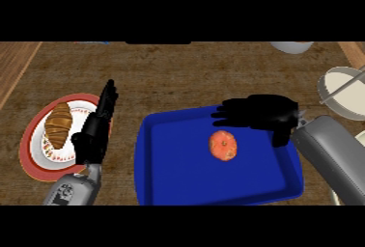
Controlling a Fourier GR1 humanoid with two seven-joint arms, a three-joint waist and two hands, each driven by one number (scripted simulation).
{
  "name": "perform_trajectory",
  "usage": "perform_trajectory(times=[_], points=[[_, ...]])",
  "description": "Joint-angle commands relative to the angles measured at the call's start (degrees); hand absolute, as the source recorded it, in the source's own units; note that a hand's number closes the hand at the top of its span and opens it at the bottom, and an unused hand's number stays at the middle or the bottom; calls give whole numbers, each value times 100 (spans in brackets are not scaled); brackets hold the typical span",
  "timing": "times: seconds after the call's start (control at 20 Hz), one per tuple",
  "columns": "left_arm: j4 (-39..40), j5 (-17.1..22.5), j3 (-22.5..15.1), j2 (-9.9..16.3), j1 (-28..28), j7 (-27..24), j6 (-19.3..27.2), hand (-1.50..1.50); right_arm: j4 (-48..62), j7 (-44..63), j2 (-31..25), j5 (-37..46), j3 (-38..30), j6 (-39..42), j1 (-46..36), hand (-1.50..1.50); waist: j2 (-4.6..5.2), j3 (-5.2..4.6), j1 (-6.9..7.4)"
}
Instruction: Pick the squash from the tray and place it in the tiered basket
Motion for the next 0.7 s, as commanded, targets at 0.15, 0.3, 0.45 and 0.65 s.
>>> perform_trajectory(times=[0.15,0.3,0.45,0.65], points=[[-199,9,162,19,248,-56,-180,0,-11,-72,330,235,147,470,86,-150,-2,0,13],[-457,-66,242,88,143,335,-208,0,66,-53,378,328,122,447,146,-150,-5,1,9],[216,-191,182,-225,77,-269,-224,0,29,-79,453,498,31,314,258,-150,1,0,-17],[84,-217,385,-166,-373,254,-241,0,379,-88,730,643,130,272,89,-150,6,1,-6]])
